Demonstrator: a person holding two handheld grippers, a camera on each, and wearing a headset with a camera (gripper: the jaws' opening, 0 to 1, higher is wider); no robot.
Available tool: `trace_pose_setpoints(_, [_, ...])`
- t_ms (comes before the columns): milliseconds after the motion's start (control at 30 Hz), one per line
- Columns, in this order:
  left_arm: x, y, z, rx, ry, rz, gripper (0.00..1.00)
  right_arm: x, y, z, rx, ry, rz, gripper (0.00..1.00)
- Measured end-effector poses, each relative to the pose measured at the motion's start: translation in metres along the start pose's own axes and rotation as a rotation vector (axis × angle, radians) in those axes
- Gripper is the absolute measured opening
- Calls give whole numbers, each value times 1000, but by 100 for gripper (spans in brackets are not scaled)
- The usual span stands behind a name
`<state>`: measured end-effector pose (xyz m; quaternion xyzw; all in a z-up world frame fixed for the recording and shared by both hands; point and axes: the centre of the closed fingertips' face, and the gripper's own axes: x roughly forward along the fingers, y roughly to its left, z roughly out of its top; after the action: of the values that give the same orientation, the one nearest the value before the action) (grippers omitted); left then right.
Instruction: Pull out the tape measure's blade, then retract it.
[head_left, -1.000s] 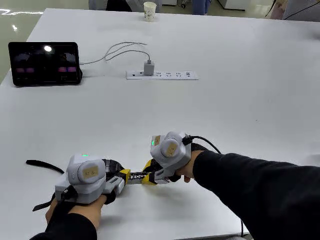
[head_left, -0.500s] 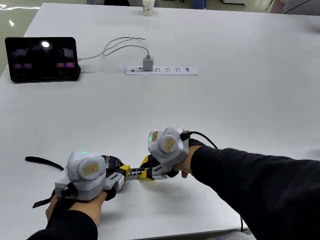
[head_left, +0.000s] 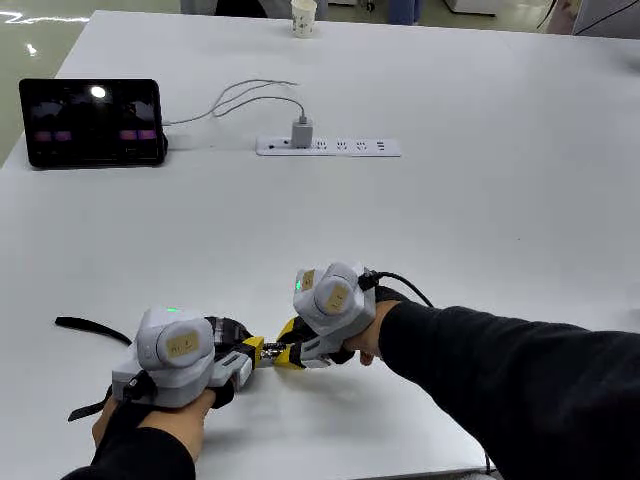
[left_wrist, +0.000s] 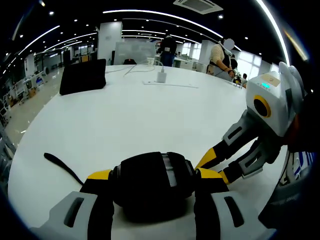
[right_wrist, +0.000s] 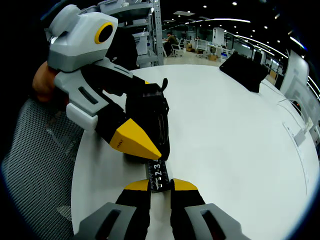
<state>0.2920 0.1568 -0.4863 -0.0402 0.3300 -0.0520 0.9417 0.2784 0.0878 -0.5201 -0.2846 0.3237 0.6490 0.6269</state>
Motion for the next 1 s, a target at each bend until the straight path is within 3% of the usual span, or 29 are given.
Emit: trace_pose_setpoints(1000, [0, 1, 0, -10, 8, -12, 60, 12, 3, 15, -6, -33, 19, 11])
